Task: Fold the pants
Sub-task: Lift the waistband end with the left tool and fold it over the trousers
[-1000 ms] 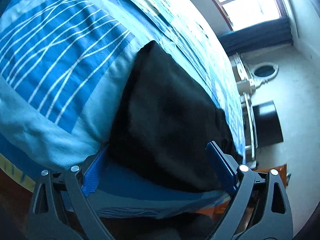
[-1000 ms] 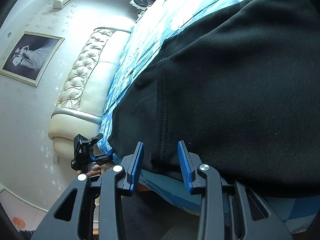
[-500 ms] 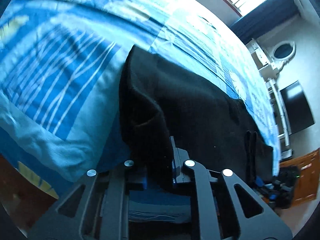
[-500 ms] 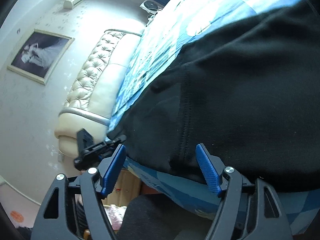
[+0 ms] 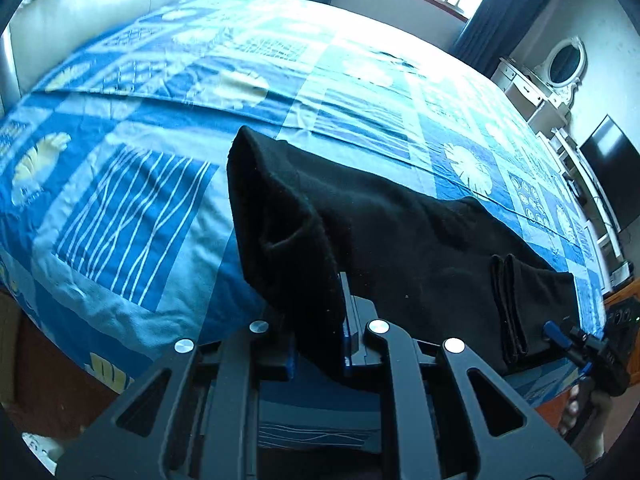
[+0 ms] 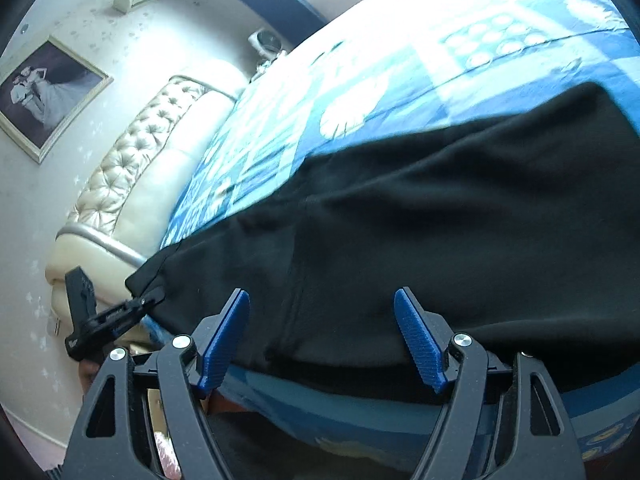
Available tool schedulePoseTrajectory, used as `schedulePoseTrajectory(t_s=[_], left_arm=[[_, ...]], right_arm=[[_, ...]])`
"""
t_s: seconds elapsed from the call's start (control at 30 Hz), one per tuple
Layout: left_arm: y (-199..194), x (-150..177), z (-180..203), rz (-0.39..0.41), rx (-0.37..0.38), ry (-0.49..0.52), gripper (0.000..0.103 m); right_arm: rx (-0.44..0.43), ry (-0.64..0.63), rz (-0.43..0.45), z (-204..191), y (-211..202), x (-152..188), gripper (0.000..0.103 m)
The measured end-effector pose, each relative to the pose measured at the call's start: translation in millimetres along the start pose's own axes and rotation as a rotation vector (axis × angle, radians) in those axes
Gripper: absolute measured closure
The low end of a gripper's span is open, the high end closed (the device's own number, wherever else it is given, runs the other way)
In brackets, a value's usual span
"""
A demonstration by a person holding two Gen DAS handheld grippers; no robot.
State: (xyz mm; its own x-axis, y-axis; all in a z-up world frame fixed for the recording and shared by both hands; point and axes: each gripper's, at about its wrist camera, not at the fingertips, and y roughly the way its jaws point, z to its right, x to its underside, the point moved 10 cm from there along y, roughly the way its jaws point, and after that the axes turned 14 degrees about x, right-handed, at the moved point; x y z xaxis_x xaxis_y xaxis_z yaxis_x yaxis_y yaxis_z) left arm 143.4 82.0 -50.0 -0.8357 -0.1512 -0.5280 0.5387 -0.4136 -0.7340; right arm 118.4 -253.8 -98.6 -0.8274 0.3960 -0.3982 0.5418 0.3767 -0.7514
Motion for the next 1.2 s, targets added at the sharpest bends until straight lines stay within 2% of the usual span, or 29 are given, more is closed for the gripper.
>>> schedulePoseTrajectory(t_s=[0.33,0.63,0.87,1.2], left_arm=[[-16,-12,36,0.028,-0.036,0.081,0.088],[-19,-24,96,0.056,-0.062,0.207,0.088],[-12,-24,145,0.067,-0.074,0.31,0.088],[11,-14,199,0.046,-0.057,0.38,0.089]], right_arm=[[0.104,0.05,0.109,34,-24,-27,0.027],[0.155,0.122,0.158,66,-39,-41,0.026],[0.161,0.142,0.167,73,-42,-44,0.026],[0.152,0.162,0.174,76,-44,-45,0.026]])
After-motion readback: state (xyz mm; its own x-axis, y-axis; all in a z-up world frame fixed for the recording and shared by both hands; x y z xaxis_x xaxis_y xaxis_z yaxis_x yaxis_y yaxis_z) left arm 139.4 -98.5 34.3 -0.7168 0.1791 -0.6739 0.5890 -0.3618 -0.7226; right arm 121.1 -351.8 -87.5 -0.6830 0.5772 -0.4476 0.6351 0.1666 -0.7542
